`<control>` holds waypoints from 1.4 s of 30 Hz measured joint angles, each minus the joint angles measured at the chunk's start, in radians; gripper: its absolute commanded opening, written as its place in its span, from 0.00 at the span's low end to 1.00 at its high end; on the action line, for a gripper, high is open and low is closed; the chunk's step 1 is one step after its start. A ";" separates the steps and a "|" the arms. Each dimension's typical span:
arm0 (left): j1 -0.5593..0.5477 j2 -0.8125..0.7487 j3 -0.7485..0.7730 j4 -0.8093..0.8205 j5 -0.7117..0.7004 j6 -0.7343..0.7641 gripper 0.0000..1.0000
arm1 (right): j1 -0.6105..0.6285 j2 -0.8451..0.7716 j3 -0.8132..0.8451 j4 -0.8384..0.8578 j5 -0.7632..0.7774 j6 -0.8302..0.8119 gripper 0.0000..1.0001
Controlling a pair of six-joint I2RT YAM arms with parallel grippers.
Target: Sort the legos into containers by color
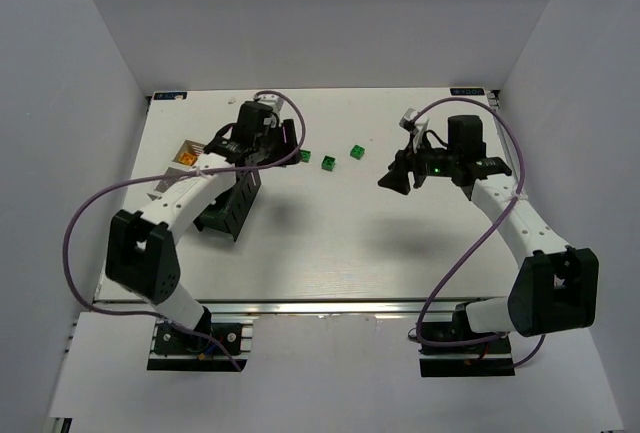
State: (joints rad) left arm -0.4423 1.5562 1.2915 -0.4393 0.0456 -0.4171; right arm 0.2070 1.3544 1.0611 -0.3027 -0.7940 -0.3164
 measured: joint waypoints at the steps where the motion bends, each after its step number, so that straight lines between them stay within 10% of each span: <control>1: 0.000 0.030 0.016 -0.002 -0.008 0.014 0.69 | -0.004 0.000 -0.006 -0.004 -0.003 -0.006 0.59; 8: 0.000 0.237 0.145 -0.001 -0.109 0.122 0.67 | -0.017 0.011 -0.012 -0.018 -0.042 -0.031 0.48; 25: 0.000 0.617 0.428 -0.029 -0.320 0.285 0.66 | -0.025 0.015 -0.063 -0.003 -0.050 -0.042 0.55; 42: 0.013 0.651 0.455 -0.057 -0.349 0.312 0.60 | -0.043 0.044 -0.063 0.017 -0.044 -0.034 0.56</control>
State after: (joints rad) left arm -0.4290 2.2074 1.7470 -0.4965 -0.3038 -0.1051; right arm 0.1635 1.3983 0.9985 -0.2855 -0.8383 -0.3508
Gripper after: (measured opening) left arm 0.612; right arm 0.559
